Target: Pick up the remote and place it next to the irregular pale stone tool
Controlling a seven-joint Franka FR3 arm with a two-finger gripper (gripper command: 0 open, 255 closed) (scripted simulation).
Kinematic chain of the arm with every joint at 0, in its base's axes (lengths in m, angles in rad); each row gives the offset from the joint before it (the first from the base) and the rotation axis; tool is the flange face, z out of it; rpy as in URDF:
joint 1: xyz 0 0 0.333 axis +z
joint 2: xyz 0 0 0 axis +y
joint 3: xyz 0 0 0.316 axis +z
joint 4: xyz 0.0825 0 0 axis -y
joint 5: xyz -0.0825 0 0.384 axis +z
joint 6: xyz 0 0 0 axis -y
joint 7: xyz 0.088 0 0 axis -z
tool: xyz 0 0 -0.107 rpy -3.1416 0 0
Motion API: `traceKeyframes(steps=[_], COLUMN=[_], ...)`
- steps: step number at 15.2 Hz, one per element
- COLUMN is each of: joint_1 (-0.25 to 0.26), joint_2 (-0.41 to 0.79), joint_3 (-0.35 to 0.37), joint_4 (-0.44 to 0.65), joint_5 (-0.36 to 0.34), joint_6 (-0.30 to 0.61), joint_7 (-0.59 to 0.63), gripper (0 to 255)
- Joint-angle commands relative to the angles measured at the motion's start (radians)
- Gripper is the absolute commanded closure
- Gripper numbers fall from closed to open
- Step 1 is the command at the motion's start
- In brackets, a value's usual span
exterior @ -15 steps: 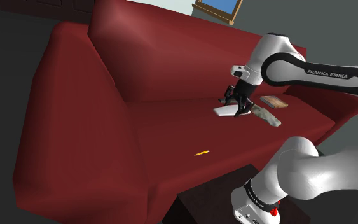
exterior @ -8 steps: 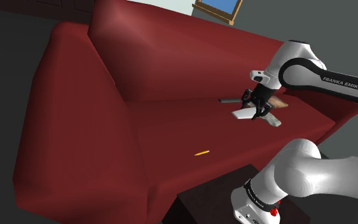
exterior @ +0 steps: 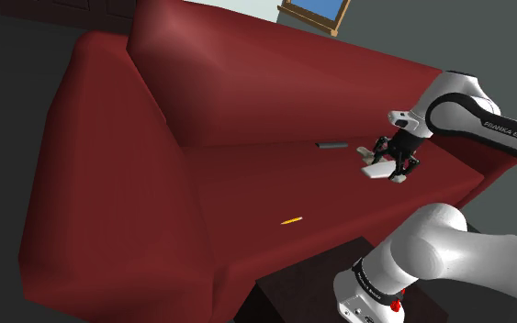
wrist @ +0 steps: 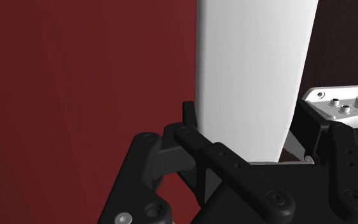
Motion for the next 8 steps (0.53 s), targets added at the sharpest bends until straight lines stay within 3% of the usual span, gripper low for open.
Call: traceKeyframes(steps=[1,8], joint_1=[-0.030,-0.083], joint_2=[-0.012,0.001], joint_3=[-0.040,-0.196], joint_4=[0.026,0.130], joint_5=[-0.036,-0.153], joint_6=[-0.023,-0.045], joint_7=[-0.059,-0.239], gripper=[255,255])
